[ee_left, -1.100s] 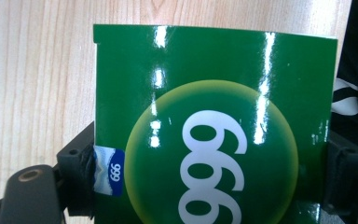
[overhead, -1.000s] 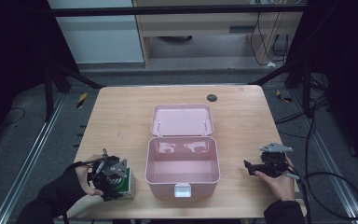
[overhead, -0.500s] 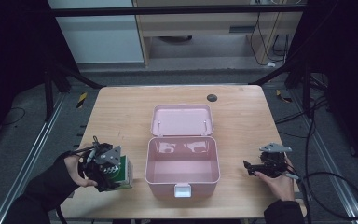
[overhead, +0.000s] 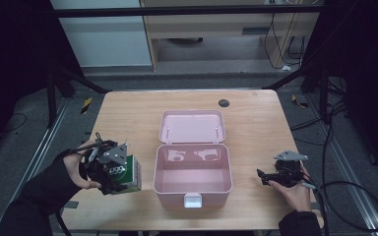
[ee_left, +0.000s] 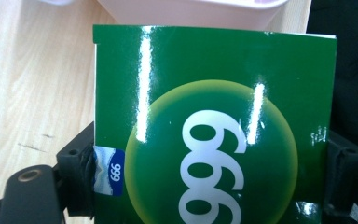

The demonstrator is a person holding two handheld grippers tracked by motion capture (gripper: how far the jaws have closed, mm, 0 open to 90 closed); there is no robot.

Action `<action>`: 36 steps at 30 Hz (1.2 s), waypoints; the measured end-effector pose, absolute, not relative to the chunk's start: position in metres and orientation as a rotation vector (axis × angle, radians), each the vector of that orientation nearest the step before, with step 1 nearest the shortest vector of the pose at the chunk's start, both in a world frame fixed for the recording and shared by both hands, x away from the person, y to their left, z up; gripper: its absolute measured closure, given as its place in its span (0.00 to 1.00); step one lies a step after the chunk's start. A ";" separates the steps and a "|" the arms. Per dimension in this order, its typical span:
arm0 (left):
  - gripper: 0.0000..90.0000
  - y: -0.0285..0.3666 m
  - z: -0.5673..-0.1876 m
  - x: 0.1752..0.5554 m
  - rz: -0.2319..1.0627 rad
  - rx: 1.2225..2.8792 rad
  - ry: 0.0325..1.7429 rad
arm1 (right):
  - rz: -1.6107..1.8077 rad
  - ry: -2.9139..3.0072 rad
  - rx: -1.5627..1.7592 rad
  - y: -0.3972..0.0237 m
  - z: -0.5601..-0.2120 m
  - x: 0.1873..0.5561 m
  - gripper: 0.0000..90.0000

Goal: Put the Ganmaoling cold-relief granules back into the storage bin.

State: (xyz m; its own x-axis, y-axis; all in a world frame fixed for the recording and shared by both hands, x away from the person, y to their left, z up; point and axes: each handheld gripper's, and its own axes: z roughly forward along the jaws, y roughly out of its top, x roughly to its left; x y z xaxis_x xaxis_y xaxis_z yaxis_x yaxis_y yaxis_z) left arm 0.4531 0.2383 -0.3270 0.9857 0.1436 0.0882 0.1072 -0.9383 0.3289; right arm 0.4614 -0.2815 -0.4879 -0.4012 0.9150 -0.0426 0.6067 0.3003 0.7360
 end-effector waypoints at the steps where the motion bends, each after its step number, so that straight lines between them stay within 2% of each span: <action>1: 0.17 0.237 -0.324 0.454 0.162 2.805 0.177 | 0.894 2.114 1.354 -0.282 -0.488 0.461 0.05; 21: 0.17 0.214 -0.288 0.458 0.182 2.814 0.111 | 0.902 2.111 1.355 -0.283 -0.487 0.462 0.05; 36: 0.17 0.186 -0.280 0.464 0.168 2.811 0.054 | 0.904 2.110 1.357 -0.283 -0.487 0.461 0.05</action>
State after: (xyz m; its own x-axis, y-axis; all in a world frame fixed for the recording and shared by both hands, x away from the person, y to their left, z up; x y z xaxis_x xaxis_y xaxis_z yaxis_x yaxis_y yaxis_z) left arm 0.4637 0.1858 -0.2804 0.9923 0.0564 0.1100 0.0183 -0.9469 0.3210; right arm 0.4615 -0.2826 -0.4868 -0.4002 0.9157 -0.0358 0.6056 0.2936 0.7396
